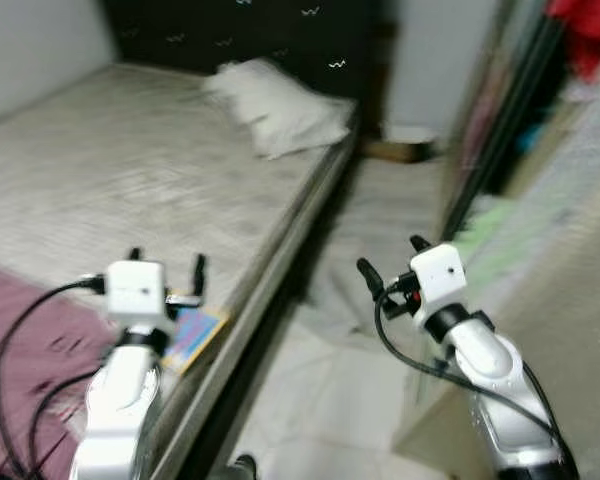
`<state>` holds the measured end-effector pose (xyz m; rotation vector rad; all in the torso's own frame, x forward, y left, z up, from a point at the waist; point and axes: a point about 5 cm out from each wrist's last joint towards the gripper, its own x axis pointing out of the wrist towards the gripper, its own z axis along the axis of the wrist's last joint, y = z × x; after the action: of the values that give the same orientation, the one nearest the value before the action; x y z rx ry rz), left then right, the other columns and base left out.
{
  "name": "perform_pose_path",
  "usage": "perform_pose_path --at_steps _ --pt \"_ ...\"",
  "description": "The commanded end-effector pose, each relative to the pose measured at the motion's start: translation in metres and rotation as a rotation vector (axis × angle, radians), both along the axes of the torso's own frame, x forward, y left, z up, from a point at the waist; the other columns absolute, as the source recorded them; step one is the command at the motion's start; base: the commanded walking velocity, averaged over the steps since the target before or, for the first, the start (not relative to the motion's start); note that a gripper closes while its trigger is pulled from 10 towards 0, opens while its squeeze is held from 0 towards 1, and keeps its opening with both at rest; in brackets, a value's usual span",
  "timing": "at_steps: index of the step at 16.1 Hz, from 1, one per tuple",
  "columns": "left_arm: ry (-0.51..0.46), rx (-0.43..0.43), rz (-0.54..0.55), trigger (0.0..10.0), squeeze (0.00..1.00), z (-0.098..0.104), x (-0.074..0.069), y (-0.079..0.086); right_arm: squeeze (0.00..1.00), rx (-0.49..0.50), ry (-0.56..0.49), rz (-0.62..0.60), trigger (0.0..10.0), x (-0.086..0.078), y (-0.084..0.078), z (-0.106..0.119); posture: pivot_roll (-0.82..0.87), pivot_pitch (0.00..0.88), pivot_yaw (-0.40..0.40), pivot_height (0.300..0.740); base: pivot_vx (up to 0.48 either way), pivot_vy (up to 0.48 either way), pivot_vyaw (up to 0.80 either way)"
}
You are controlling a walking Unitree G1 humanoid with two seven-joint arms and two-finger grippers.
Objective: Clean up the room
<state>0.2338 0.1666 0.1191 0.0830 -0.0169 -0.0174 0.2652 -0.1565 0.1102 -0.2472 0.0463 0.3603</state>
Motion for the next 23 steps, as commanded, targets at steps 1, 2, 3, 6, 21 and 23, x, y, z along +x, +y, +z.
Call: perform_pose_path --at_steps 1,2,3,6,21,23 --pt "-0.012 0.015 0.017 10.0 0.00 0.003 0.003 0.005 0.00 0.006 -0.040 0.029 10.0 0.009 0.008 0.008 -0.01 0.000 -0.016 0.740 0.000 0.000 0.80" --pt "-0.020 0.014 0.016 10.0 0.00 0.005 0.007 0.003 0.00 0.022 -0.056 0.043 10.0 0.020 0.018 0.011 -0.01 0.000 -0.014 0.740 0.000 0.000 0.80" --pt "-0.024 0.014 0.015 10.0 0.00 0.005 0.009 0.003 0.00 0.027 -0.063 0.049 10.0 0.023 0.022 0.013 0.00 0.000 -0.014 0.740 0.000 0.000 0.80" --pt "-0.037 0.017 0.019 10.0 0.00 0.007 0.016 0.002 0.00 0.059 -0.100 0.043 10.0 0.035 0.034 0.019 0.00 0.000 -0.010 0.740 0.000 0.000 0.80" --pt "-0.063 -0.041 0.037 10.0 0.00 0.011 0.031 0.002 0.00 0.170 -0.125 -0.022 10.0 0.064 0.055 0.022 0.04 0.000 -0.025 0.740 0.000 0.000 0.80" --pt "-0.058 -0.052 0.020 10.0 0.00 0.010 0.031 -0.001 0.00 0.174 -0.122 -0.024 10.0 0.064 0.055 0.021 0.03 0.000 -0.027 0.740 0.000 0.000 0.80"
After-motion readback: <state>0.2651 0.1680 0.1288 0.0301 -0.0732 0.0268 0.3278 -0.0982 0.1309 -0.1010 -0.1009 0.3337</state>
